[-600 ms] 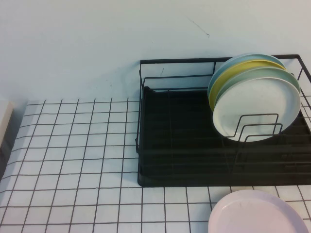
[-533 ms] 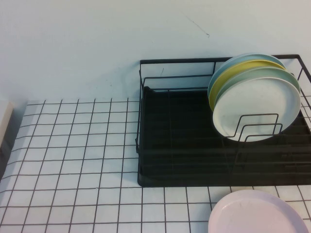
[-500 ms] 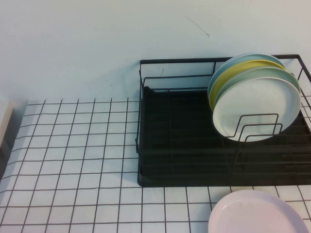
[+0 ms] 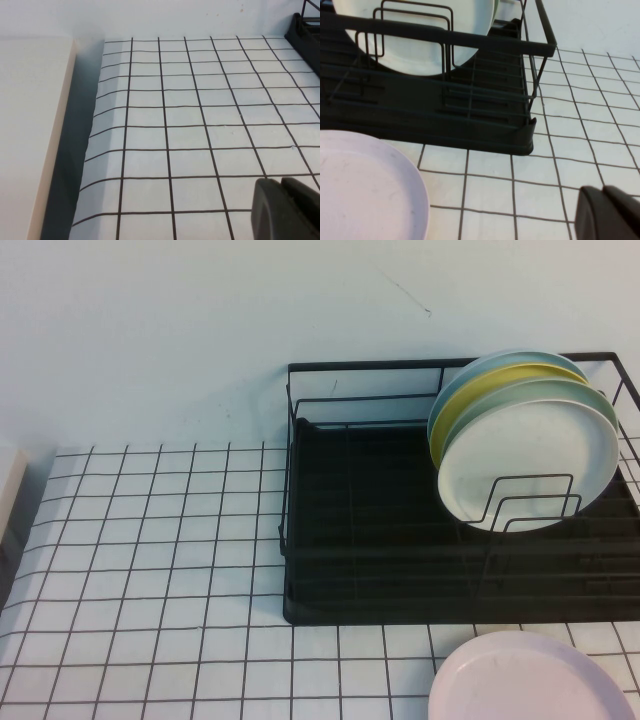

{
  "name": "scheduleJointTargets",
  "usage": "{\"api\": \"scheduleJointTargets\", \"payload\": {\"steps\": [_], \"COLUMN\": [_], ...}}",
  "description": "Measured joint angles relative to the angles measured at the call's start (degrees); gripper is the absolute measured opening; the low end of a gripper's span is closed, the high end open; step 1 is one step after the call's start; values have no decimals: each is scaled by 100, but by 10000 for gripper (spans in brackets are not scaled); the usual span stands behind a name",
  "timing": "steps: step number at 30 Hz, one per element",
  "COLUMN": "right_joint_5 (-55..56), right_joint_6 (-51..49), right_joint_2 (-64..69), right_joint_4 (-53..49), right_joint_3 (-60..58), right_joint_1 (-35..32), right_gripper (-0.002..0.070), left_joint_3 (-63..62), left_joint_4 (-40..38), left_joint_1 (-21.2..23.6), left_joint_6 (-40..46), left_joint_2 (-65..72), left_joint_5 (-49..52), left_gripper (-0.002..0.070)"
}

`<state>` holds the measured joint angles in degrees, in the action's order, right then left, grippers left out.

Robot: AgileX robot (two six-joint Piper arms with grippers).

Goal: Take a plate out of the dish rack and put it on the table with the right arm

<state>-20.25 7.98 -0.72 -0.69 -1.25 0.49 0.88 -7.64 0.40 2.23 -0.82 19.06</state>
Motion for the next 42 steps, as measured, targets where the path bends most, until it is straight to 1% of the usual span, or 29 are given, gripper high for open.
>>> {"api": "scheduleJointTargets", "payload": {"steps": [34,36,39,42], "right_joint_5": [57,254,889,2076], "right_joint_6": [0,0,0,0], "right_joint_2": [0,0,0,0], "right_joint_4": [0,0,0,0], "right_joint_3": [0,-26,-47,-47], "right_joint_1": [0,0,0,0], "right_gripper": [-4,-4,-4,-4], "left_joint_3": [0,0,0,0], "left_joint_4": [0,0,0,0], "left_joint_1": [0,0,0,0], "left_joint_6": [24,24,24,24], "left_joint_2": [0,0,0,0], "left_joint_5": [0,0,0,0], "left_gripper": [-3,-3,-3,-3]}}
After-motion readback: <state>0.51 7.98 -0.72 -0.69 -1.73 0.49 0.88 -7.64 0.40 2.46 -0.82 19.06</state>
